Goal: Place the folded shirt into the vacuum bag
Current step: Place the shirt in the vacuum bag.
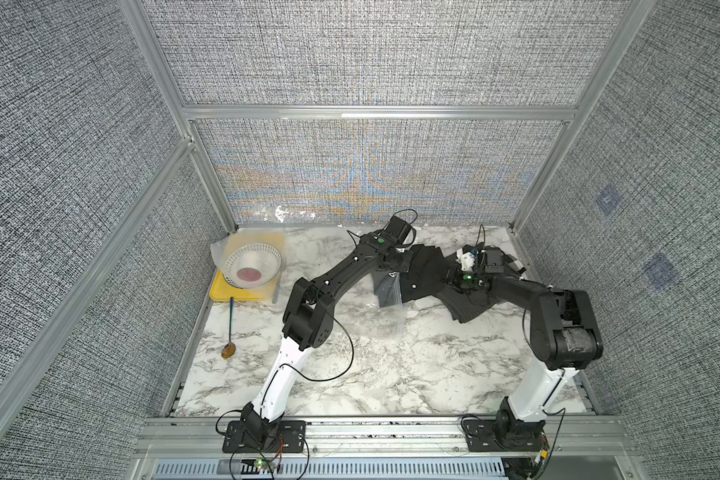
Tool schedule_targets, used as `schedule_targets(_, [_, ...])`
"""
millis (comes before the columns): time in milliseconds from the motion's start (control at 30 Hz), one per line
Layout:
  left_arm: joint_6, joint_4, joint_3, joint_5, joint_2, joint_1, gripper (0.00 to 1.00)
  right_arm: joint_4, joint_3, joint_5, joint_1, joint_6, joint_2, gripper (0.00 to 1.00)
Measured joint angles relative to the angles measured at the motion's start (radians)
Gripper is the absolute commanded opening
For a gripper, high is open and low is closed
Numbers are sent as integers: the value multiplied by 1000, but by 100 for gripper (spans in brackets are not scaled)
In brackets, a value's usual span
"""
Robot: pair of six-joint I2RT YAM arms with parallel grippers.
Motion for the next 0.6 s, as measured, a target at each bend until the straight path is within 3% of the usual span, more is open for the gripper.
schedule_targets(267, [0,-10,0,0,0,0,0,95,-69,-66,83,98,-50,5])
schedule_targets(600, [-3,-10,-12,11,-6,0,0,319,-129,-159,132,311,-105,2])
